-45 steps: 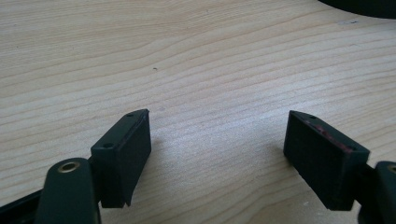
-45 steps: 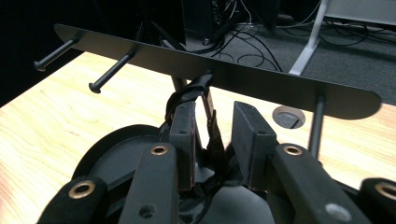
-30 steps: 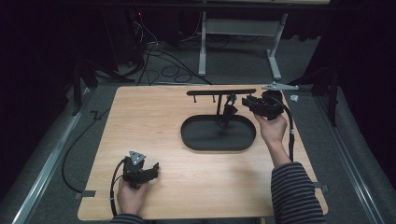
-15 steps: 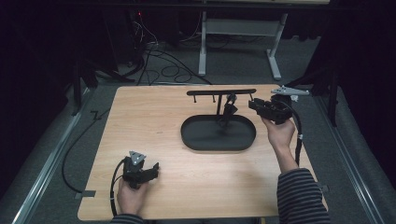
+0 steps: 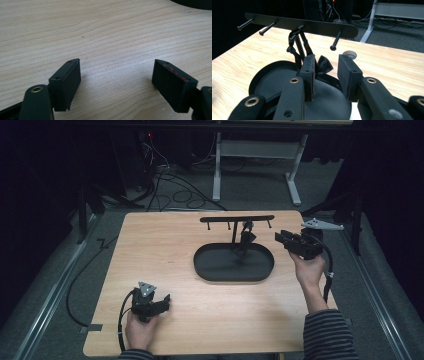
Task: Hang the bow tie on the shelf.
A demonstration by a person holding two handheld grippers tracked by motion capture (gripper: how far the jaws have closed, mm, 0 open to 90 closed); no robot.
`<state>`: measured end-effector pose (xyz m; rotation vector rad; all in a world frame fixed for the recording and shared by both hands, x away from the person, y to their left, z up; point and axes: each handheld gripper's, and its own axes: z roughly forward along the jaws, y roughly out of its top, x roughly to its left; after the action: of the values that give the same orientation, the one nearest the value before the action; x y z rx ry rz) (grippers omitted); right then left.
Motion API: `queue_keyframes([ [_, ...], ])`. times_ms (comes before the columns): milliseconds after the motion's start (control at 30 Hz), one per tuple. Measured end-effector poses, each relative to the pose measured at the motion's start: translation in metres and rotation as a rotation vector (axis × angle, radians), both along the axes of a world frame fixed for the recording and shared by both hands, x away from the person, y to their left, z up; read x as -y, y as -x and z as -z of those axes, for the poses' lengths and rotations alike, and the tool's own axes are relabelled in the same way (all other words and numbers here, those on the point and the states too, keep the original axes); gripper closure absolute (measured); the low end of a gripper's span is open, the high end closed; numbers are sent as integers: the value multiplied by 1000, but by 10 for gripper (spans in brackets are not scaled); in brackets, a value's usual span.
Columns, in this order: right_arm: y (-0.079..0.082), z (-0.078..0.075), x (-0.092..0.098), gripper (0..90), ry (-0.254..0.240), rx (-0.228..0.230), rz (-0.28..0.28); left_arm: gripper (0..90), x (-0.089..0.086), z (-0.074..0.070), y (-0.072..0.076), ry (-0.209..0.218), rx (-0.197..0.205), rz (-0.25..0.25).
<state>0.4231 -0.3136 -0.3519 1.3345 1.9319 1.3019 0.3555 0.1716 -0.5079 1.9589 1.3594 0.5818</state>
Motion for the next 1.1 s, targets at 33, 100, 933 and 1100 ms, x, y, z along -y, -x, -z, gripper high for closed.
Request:
queue_keyframes([
  [33, 2, 0, 2, 692, -4, 2, 3, 235, 0, 0, 0, 0, 0, 0],
  [100, 5, -1, 5, 691, -8, 7, 5, 235, 0, 0, 0, 0, 0, 0],
  [933, 37, 13, 25, 673, -44, 5, 32, 238, 0, 0, 0, 0, 0, -1],
  [1100, 45, 15, 30, 672, -58, 9, 38, 238, 0, 0, 0, 0, 0, -2],
])
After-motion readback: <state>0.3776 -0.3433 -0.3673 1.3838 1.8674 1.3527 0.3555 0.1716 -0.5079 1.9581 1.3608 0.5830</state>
